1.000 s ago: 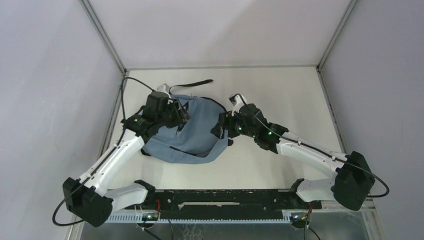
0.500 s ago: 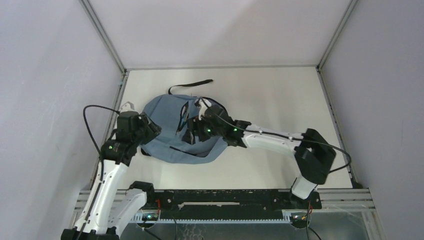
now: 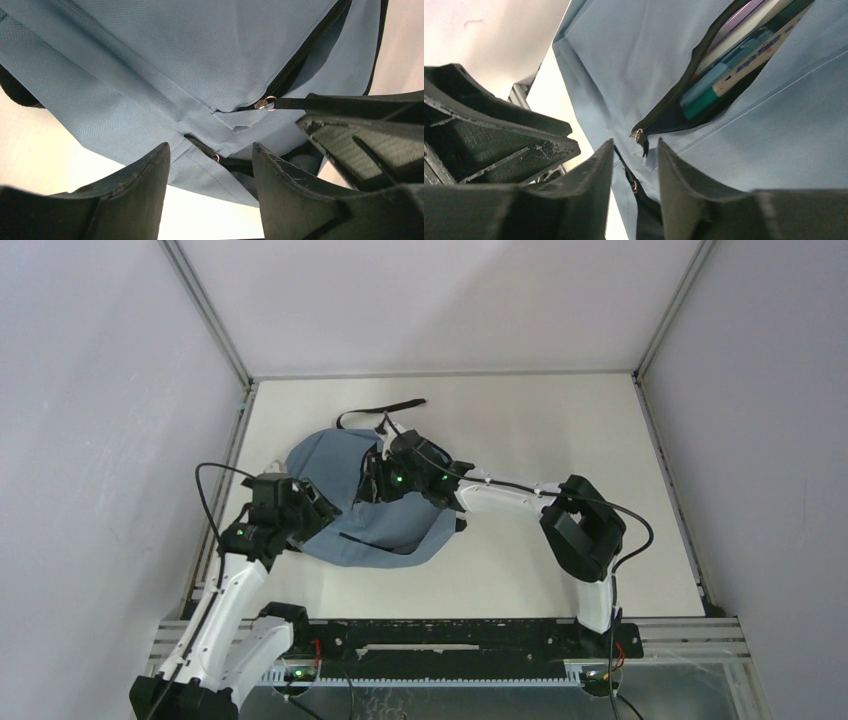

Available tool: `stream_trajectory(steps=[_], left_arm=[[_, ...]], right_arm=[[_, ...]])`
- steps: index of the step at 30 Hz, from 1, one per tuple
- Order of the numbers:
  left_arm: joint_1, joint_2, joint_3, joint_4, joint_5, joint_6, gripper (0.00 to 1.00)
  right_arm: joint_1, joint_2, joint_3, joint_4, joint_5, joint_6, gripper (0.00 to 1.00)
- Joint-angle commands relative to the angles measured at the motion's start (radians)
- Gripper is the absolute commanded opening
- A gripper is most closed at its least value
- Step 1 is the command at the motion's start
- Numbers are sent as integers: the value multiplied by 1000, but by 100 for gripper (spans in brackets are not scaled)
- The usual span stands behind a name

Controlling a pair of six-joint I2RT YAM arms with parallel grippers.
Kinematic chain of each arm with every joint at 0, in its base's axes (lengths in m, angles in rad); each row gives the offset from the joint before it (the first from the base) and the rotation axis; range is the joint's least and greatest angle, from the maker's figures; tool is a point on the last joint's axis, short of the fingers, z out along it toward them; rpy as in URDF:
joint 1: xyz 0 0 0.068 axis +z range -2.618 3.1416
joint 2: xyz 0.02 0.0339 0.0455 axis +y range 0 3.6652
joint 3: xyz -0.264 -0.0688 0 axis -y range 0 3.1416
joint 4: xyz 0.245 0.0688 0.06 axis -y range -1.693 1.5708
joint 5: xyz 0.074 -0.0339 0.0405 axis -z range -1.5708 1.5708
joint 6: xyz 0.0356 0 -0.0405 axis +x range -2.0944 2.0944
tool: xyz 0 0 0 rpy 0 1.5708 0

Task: Pack the student bag
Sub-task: Zip the student bag at the center of the board.

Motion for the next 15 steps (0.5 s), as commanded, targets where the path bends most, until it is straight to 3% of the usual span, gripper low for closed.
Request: stream_trajectory(steps=[1, 8, 12, 15], left_arm=[[7, 5, -8, 58, 14, -10, 63], [7, 7, -40, 145, 105, 98, 65], [5, 9, -92, 249, 199, 127, 63], [-1, 5, -136, 331, 228, 138, 61]], right_arm=[[-6, 13, 74, 14, -16, -9, 40], [-9, 38, 97, 9, -10, -9, 28], [-13, 41, 103, -18, -18, -10, 0], [-14, 34, 100, -24, -19, -15, 0]])
